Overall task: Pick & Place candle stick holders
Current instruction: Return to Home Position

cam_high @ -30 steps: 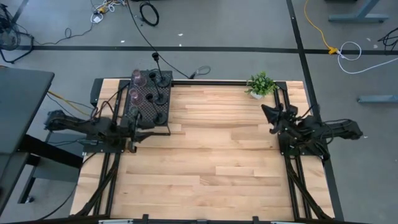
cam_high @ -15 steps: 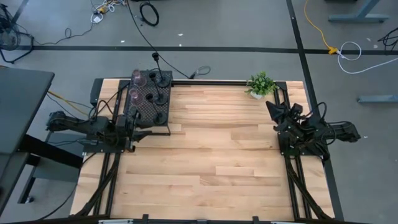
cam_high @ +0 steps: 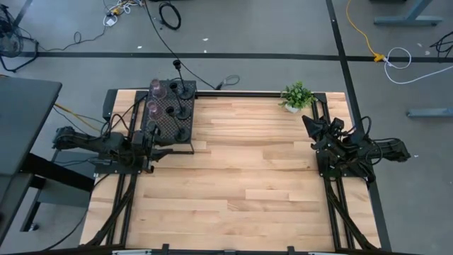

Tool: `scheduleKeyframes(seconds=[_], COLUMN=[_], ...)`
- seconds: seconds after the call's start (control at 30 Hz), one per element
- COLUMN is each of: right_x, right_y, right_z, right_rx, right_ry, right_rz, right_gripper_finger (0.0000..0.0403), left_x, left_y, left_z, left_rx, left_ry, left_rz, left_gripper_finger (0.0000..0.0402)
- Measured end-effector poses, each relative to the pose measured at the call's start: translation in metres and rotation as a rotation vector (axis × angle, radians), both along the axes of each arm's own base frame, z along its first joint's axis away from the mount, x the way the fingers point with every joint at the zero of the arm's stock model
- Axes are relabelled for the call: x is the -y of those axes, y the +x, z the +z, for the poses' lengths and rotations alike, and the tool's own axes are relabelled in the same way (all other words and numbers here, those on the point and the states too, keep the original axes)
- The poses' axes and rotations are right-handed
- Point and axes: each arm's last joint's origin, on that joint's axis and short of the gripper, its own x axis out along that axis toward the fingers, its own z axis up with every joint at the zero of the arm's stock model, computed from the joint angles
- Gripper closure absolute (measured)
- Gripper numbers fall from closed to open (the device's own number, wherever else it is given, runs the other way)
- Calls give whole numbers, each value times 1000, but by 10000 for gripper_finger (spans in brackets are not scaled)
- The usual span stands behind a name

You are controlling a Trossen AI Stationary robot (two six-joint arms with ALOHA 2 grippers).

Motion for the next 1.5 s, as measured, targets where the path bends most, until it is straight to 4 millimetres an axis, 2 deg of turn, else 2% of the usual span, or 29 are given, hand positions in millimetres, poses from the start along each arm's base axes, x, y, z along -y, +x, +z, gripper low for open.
scheduleKeyframes(seconds=[0.37, 0.5, 0.6, 1.0, 1.27, 1.5], right_x=[0, 0, 0, 0, 0, 0], right_y=[0, 0, 0, 1, 1, 1], right_z=[0, 0, 0, -1, -1, -1], right_rx=[0, 0, -1, -15, -15, -16], right_ry=[0, 0, 0, -1, -1, -1], right_rz=[0, 0, 0, 0, 0, 0], right_gripper_finger=[395, 395, 395, 395, 395, 395], left_x=[-1, -2, 0, -3, -3, -2], left_y=[0, 1, 4, 0, -1, -1], left_z=[0, -3, -18, -18, -35, -35], left_rx=[0, 8, -22, -7, -160, -158], left_ry=[5, 42, 112, 253, 283, 294], left_rz=[3, -36, -81, -53, -165, -211], left_gripper_finger=[275, 275, 275, 275, 275, 275])
